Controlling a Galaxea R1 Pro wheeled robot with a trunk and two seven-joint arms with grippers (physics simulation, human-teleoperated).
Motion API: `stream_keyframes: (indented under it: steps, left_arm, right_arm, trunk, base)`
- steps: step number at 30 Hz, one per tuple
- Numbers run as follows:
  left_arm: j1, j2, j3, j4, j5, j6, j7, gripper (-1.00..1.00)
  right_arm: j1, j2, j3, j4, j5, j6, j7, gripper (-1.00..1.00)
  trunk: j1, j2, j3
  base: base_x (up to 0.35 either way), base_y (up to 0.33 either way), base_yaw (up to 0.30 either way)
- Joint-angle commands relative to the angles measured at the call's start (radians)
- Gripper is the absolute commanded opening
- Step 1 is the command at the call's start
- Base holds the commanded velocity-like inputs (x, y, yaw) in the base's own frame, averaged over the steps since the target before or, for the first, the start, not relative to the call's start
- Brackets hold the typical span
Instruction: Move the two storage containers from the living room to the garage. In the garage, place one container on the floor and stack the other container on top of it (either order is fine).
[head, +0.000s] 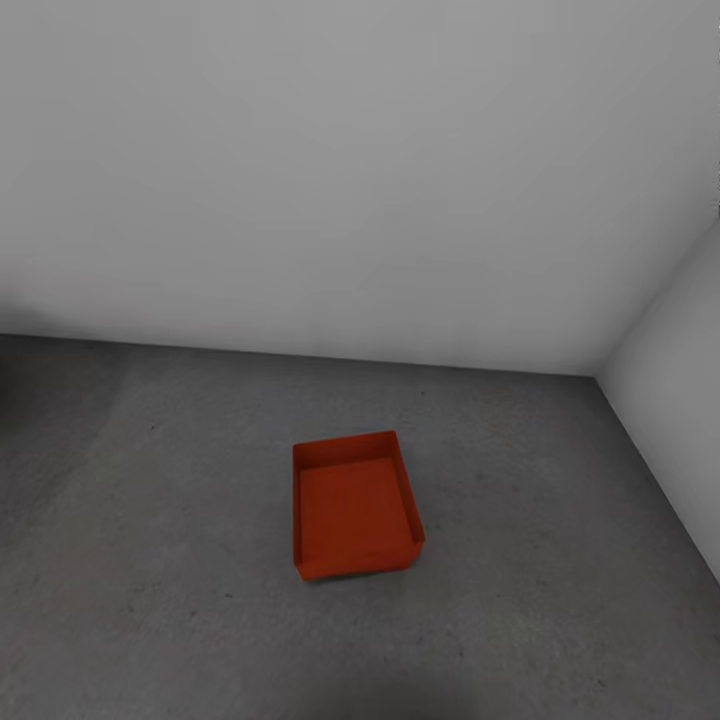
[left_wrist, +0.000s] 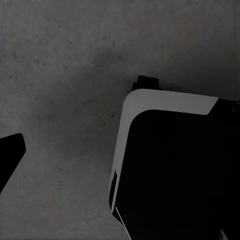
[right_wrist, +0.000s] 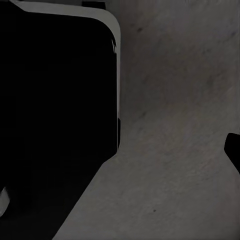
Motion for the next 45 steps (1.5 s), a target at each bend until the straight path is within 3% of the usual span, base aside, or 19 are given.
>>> stream_keyframes:
  steps: [1,15,23,45]
  left_arm:
    - [-0.001,0.000,0.000,0.001,0.007,-0.003,-0.001,1.00]
    - [-0.001,-0.010,0.000,0.001,0.005,-0.003,-0.002,1.00]
    - [0.018,-0.071,0.000,0.001,0.001,0.000,-0.003,1.00]
    - [0.021,-0.078,0.000,0.001,0.001,0.000,-0.003,1.00]
  right_arm:
    - [-0.001,0.000,0.007,0.003,-0.006,-0.004,0.000,1.00]
    - [-0.001,0.003,0.007,0.003,-0.005,-0.003,0.001,1.00]
    - [-0.001,0.004,0.007,0.003,-0.005,-0.003,0.001,1.00]
    - [-0.001,0.006,0.007,0.003,-0.005,0.002,0.001,1.00]
  trunk:
    - [0.000,-0.001,0.001]
    - [0.000,-0.001,0.022]
    - [0.000,-0.001,0.035]
    - [0.000,-0.001,0.069]
  base:
    - [0.000,0.000,0.000]
    - [0.000,0.000,0.000]
    - [0.000,0.000,0.000]
    - [0.000,0.000,0.000]
